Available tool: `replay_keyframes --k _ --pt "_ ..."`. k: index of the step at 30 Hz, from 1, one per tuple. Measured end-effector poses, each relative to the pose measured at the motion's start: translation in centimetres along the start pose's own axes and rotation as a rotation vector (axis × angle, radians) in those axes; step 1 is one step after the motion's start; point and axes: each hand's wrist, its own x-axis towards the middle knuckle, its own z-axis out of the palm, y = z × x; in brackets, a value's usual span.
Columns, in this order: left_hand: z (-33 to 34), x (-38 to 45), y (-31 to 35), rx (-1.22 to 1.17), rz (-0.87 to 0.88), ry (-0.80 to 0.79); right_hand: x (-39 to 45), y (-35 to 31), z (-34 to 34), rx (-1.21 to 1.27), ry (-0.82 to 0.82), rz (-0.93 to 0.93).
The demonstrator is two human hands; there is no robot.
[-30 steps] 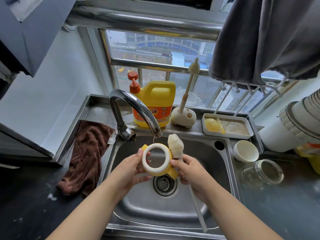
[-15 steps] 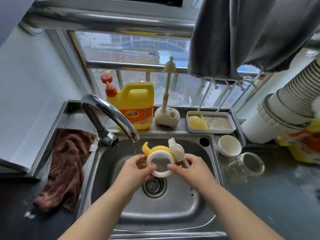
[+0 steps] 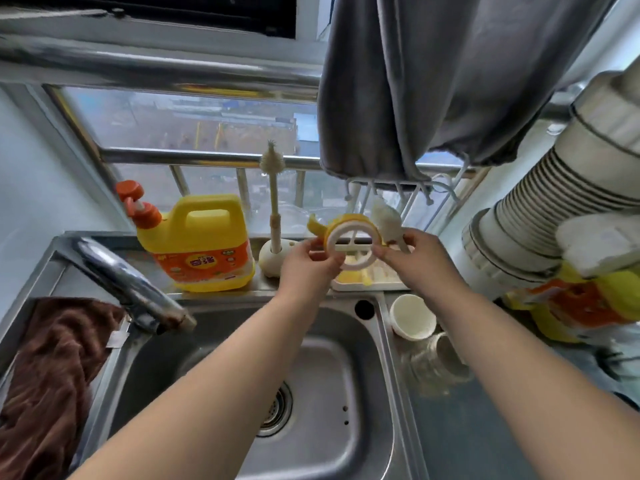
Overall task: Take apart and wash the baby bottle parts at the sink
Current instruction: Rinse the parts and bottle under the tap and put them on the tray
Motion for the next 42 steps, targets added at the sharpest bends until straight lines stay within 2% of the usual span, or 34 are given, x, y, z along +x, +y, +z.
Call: replay_keyframes --k 4,11,17,27,38,42 --pt "2.5 3.2 2.0 -0.121 0.018 0.05 4.1 -0.7 -1.1 -0.068 0.043 -0.054" --pt "4.6 6.7 3.0 -0.1 0.024 0.11 7.8 0.0 -1.5 -0.112 0.074 -0.08" --pt "4.8 8.0 2.4 -0.222 -0.047 0.11 8.4 0.4 -1.2 -0.062 -0.006 -0.043" --pt "4.2 8.1 0.3 -0.097 -0.221 0.027 6.9 1.8 -1.1 -0.03 -0.06 -0.035" --pt "3.8 6.8 -0.4 -0.039 -0.215 0.015 4.4 2.4 -1.6 -0.005 -0.025 -0.014" --pt "3.6 3.8 -2.3 0.127 -0.146 -0.027 1.3 2.6 -3.3 -0.067 -0.048 -0.002"
